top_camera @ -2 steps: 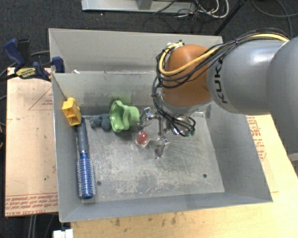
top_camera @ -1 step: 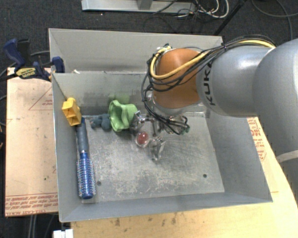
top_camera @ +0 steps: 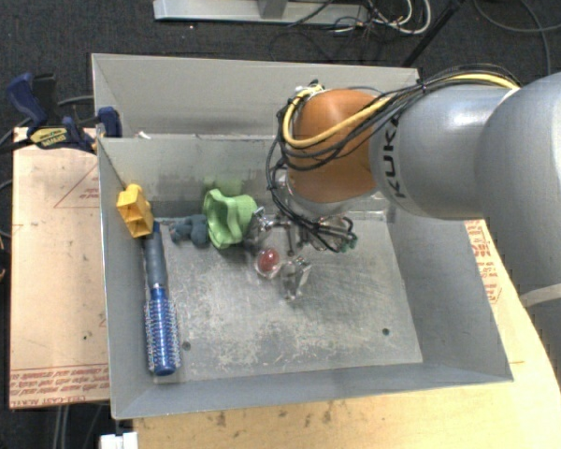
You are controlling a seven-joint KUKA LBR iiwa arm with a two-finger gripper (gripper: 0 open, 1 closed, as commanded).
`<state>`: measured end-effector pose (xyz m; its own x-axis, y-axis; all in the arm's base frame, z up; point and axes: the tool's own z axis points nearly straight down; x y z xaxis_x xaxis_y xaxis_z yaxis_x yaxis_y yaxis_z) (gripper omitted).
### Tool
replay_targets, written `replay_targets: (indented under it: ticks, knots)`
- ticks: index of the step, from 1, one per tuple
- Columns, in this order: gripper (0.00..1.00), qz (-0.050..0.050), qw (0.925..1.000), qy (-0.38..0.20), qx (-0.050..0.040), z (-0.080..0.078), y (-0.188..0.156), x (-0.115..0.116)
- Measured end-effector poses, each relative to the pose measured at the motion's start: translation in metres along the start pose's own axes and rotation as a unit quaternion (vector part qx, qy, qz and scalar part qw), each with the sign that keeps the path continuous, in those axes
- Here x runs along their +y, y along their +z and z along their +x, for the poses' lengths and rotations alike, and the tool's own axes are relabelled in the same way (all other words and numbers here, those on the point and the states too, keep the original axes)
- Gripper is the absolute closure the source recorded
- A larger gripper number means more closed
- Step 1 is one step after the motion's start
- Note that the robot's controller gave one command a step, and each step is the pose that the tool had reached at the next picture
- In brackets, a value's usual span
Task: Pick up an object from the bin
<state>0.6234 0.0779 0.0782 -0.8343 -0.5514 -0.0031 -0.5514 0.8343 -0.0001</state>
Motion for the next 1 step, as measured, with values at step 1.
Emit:
replay_targets:
  ticks: [1]
  knots:
    - [1.00,0.001,1.0000,0.000,-0.0020,-0.0015,-0.0027,-0.0007]
